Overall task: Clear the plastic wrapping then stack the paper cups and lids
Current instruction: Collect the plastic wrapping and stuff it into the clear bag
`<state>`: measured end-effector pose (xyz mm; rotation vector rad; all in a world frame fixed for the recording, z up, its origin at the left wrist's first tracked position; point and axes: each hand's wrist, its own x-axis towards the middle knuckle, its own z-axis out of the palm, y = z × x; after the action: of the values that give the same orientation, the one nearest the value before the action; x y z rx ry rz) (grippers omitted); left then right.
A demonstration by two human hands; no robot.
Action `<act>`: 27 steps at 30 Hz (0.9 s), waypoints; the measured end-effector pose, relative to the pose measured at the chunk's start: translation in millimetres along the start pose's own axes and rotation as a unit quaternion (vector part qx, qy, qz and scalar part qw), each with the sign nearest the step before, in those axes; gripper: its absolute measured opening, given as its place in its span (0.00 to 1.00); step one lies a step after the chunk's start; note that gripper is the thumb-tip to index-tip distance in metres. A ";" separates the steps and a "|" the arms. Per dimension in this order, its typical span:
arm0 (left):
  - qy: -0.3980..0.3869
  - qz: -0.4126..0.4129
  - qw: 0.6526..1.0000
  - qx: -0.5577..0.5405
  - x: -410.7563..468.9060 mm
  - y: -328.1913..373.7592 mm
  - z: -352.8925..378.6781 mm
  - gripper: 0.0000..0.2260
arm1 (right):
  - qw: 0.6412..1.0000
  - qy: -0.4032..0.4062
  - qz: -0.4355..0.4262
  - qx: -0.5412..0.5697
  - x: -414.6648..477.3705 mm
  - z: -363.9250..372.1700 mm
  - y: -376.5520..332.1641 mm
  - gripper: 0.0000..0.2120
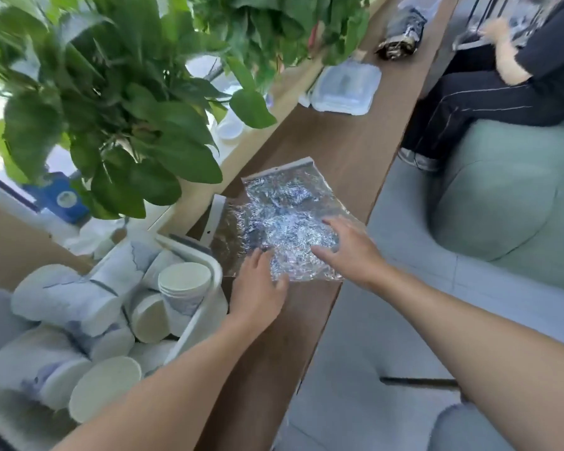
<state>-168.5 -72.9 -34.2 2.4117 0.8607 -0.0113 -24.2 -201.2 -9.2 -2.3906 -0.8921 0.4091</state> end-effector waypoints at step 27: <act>-0.058 -0.050 0.993 0.092 45.5 -12.9 38.6 0.25 | 0.984 -0.031 0.004 -0.178 26.6 40.0 72.6 0.35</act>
<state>-133.1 -58.5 -81.9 2.5058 0.9612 -0.2777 13.9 -213.4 -86.5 -2.7184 -1.0583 0.3538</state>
